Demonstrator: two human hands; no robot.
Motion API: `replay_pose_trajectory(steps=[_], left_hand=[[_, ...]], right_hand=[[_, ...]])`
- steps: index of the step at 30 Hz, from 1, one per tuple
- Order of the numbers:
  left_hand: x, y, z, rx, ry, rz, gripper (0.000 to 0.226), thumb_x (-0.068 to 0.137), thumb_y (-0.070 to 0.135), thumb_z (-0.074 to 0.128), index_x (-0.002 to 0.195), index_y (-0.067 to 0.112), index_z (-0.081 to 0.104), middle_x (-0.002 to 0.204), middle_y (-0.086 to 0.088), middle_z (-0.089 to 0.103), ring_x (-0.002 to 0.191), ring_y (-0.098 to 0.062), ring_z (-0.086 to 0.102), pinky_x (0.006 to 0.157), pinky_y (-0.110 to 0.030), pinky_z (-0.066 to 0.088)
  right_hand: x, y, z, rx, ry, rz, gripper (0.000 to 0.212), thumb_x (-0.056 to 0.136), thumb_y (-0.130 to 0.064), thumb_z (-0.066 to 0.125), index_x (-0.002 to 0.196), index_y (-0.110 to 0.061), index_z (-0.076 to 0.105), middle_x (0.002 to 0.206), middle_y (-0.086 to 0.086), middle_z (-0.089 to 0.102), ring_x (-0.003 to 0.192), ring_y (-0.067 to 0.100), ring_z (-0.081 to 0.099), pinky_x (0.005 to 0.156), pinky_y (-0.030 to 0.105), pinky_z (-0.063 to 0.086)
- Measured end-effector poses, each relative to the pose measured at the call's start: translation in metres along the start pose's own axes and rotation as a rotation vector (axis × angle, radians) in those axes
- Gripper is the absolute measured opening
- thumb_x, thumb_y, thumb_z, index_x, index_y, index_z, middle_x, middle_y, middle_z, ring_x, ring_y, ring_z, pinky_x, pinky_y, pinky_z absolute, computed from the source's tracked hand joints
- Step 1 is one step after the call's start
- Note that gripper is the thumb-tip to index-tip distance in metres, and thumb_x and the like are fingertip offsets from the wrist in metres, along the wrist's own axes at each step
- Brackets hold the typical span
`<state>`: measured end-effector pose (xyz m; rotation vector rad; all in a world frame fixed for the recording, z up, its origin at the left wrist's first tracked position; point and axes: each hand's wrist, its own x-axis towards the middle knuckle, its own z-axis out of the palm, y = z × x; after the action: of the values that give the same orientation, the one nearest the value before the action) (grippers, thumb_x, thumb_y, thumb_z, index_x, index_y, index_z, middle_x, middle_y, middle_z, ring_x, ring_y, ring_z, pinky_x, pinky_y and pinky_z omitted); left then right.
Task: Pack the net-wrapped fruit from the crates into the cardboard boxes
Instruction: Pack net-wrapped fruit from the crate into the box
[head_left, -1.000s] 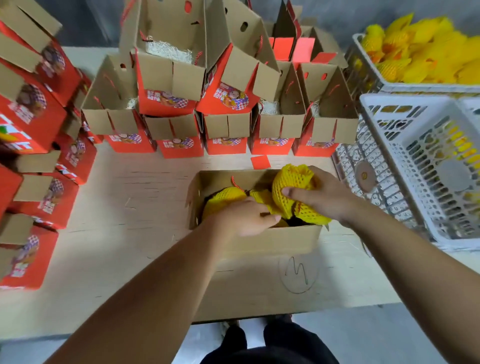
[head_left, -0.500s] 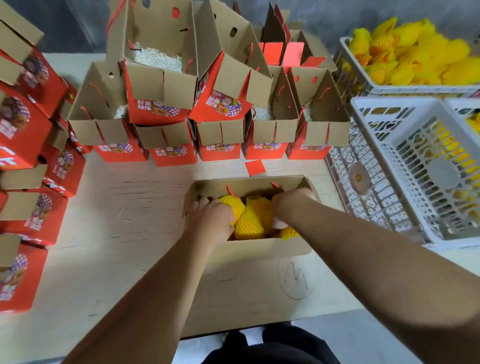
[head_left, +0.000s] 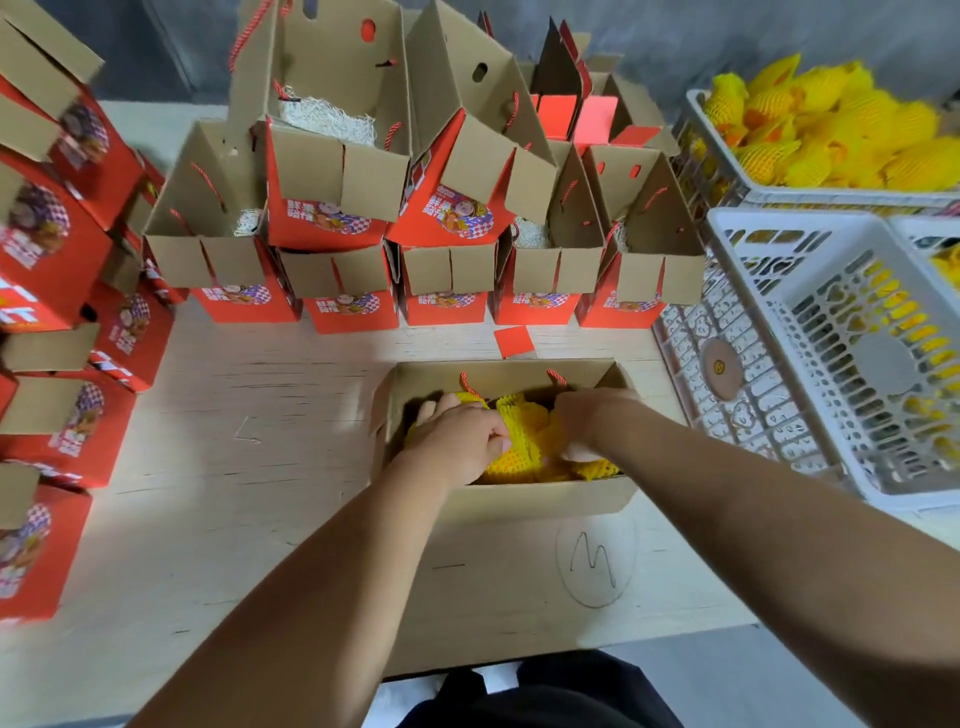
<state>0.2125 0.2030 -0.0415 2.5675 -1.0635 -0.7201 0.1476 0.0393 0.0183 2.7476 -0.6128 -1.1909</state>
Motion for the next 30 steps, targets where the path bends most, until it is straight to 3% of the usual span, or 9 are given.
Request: replay_pose_trajectory(steps=[3,6,8,12,15,18,22,27,30], left_hand=[[0.006,0.004,-0.003,0.007,0.010,-0.097,0.026,0.096,0.059,0.060,0.106,0.038,0.071,0.113,0.009,0.065,0.120,-0.026,0.040,0.109,-0.042,0.027],[-0.003,0.005,-0.012,0.053,0.020,-0.160,0.029,0.095,0.058,0.059,0.111,0.037,0.070,0.123,0.003,0.068,0.129,-0.031,0.042,0.120,-0.045,0.020],[-0.017,0.003,-0.014,0.024,0.141,-0.137,0.030,0.095,0.053,0.058,0.118,0.036,0.066,0.128,0.004,0.067,0.127,-0.029,0.050,0.115,-0.043,0.032],[-0.044,0.017,-0.021,-0.777,0.040,0.043,0.071,0.078,0.064,0.072,0.141,0.048,0.043,0.131,0.019,0.060,0.116,-0.006,0.061,0.094,-0.034,0.051],[-0.043,0.022,-0.021,-0.850,0.122,0.041,0.077,0.074,0.059,0.078,0.140,0.046,0.040,0.125,0.018,0.065,0.113,-0.007,0.064,0.095,-0.034,0.054],[-0.040,0.009,-0.024,-0.533,0.407,-0.134,0.071,0.067,0.065,0.070,0.131,0.039,0.051,0.115,0.020,0.060,0.114,-0.007,0.057,0.094,-0.030,0.051],[-0.037,-0.004,-0.019,-0.714,0.282,-0.195,0.063,0.070,0.080,0.061,0.121,0.043,0.062,0.109,0.023,0.069,0.108,0.001,0.063,0.099,-0.034,0.050],[-0.036,0.008,-0.013,-0.829,0.285,-0.140,0.052,0.079,0.072,0.052,0.123,0.045,0.061,0.125,0.013,0.058,0.118,0.002,0.052,0.098,-0.022,0.037],[-0.034,0.015,-0.016,-0.951,0.345,-0.128,0.038,0.086,0.050,0.054,0.119,0.038,0.066,0.113,0.023,0.069,0.108,0.011,0.060,0.085,-0.006,0.040]], right_hand=[[-0.001,-0.005,0.000,-0.045,-0.038,-0.010,0.026,0.093,-0.025,0.059,0.116,-0.014,0.065,0.099,-0.002,0.063,0.097,0.026,0.066,0.088,0.046,0.058],[-0.008,0.008,-0.007,0.001,-0.006,-0.060,0.050,0.084,-0.061,0.068,0.119,-0.025,0.061,0.103,-0.007,0.059,0.108,0.026,0.063,0.090,0.040,0.054],[-0.014,0.025,-0.014,0.282,0.105,-0.112,0.060,0.079,-0.069,0.068,0.125,-0.032,0.060,0.116,-0.007,0.064,0.113,0.023,0.060,0.094,0.037,0.051],[-0.026,0.011,-0.035,0.956,0.204,-0.173,0.073,0.077,-0.080,0.061,0.126,-0.025,0.061,0.125,-0.002,0.061,0.112,0.020,0.055,0.095,0.039,0.045],[-0.026,-0.019,-0.045,1.230,0.004,-0.256,0.087,0.077,-0.088,0.049,0.146,-0.034,0.044,0.147,-0.007,0.046,0.131,0.019,0.043,0.096,0.042,0.036],[-0.024,-0.029,-0.039,1.295,-0.126,-0.254,0.069,0.083,-0.079,0.051,0.139,-0.040,0.044,0.140,-0.009,0.045,0.117,0.028,0.056,0.080,0.048,0.061],[-0.020,-0.027,-0.010,1.437,-0.121,-0.288,0.054,0.088,-0.060,0.064,0.136,-0.038,0.053,0.132,-0.008,0.058,0.091,0.019,0.075,0.085,0.038,0.062],[-0.023,-0.039,0.007,1.760,-0.182,-0.247,0.044,0.089,-0.057,0.066,0.124,-0.030,0.062,0.131,-0.005,0.062,0.120,0.017,0.061,0.089,0.042,0.059],[-0.022,-0.053,0.005,1.796,-0.087,-0.189,0.047,0.090,-0.058,0.065,0.124,-0.025,0.061,0.127,-0.001,0.064,0.120,0.021,0.060,0.097,0.045,0.055]])
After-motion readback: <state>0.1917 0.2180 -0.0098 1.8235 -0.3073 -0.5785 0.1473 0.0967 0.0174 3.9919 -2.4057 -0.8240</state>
